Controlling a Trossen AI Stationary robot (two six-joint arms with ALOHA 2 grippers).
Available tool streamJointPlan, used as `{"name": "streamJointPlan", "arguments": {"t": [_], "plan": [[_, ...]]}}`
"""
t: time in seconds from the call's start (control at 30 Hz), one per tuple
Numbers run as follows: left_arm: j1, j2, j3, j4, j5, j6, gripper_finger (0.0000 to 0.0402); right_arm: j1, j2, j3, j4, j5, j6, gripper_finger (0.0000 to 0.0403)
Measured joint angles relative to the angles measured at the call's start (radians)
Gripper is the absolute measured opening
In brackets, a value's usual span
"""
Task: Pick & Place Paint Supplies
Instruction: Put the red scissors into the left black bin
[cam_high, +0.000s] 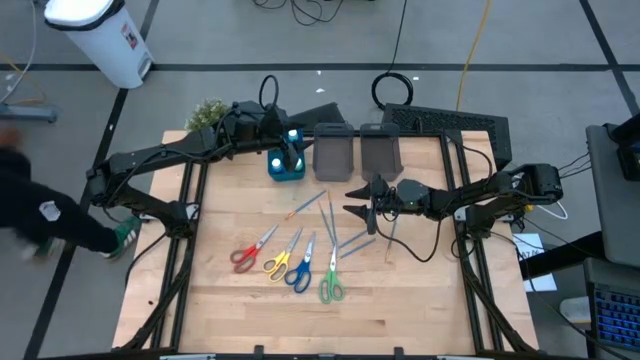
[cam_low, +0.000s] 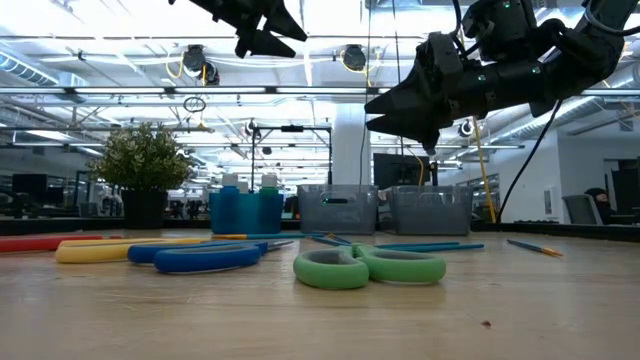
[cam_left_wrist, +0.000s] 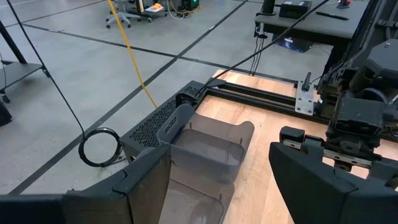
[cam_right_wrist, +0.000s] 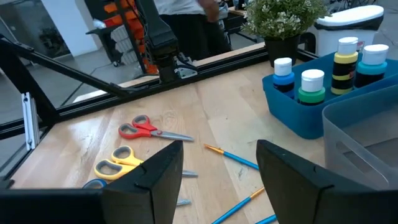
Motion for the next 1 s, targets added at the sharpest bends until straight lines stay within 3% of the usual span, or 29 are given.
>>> {"name": "streamJointPlan", "arguments": {"t": [1.0], "plan": [[0.0, 0.0, 0.0, 0.0, 0.0, 0.0, 0.028, 0.0, 0.0, 0.0, 0.0, 0.0, 0.019, 0.0196]]}}
